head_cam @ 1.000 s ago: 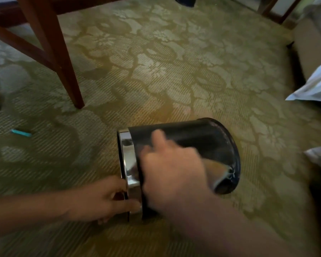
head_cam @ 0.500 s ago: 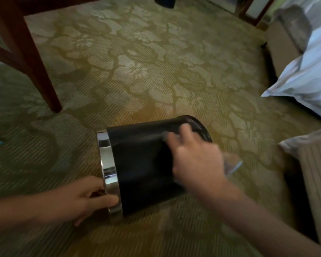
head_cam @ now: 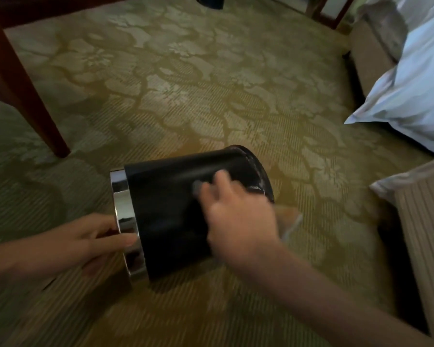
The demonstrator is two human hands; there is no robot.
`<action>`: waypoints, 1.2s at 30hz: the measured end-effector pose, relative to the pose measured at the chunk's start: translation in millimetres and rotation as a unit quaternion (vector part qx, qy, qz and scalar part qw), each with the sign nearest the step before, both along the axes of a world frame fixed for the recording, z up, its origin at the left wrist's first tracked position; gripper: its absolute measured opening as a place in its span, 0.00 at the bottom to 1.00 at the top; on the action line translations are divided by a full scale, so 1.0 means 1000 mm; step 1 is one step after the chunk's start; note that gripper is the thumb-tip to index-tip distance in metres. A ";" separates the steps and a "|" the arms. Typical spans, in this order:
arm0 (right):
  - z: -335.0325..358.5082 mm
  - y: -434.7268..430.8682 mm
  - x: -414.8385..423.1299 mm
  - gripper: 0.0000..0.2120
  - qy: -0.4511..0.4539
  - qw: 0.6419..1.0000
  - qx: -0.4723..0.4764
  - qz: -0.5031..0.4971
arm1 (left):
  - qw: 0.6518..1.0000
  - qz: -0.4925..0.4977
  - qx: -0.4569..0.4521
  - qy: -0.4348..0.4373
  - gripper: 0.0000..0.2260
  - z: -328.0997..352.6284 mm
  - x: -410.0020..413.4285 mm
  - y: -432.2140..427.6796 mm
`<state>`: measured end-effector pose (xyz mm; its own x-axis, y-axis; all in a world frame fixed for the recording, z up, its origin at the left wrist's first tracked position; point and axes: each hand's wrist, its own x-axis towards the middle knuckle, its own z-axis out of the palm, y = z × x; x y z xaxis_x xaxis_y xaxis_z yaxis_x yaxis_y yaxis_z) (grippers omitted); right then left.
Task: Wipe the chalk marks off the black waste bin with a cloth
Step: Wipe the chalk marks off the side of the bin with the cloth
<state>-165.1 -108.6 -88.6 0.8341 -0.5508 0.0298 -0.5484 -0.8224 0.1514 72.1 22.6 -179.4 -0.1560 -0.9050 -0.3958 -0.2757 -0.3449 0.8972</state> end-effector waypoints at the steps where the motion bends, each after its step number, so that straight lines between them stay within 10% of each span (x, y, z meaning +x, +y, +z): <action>1: -0.005 0.018 0.003 0.28 -0.005 0.999 0.028 0.040 | 1.000 -0.005 -0.003 -0.001 0.22 -0.002 0.002 -0.001; 10: 0.009 -0.049 -0.031 0.22 0.020 0.992 -0.068 -0.106 | 1.000 0.027 0.002 -0.011 0.22 -0.002 0.013 -0.008; 18: -0.013 0.022 -0.013 0.29 0.025 0.998 0.029 0.049 | 1.000 0.024 0.011 -0.016 0.23 -0.007 0.016 -0.008; 24: 0.010 -0.058 -0.030 0.16 0.047 0.987 -0.097 -0.119 | 0.999 0.034 -0.004 0.000 0.24 0.001 0.020 -0.015; 36: -0.008 -0.038 -0.044 0.20 0.033 0.995 -0.075 -0.058 | 0.999 0.034 0.028 -0.001 0.20 -0.024 0.032 -0.011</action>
<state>-208.6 -146.9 -96.3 0.7686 -0.6363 0.0661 -0.6223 -0.7198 0.3075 103.6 11.2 -203.5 -0.0948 -0.8896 -0.4468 -0.2510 -0.4130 0.8755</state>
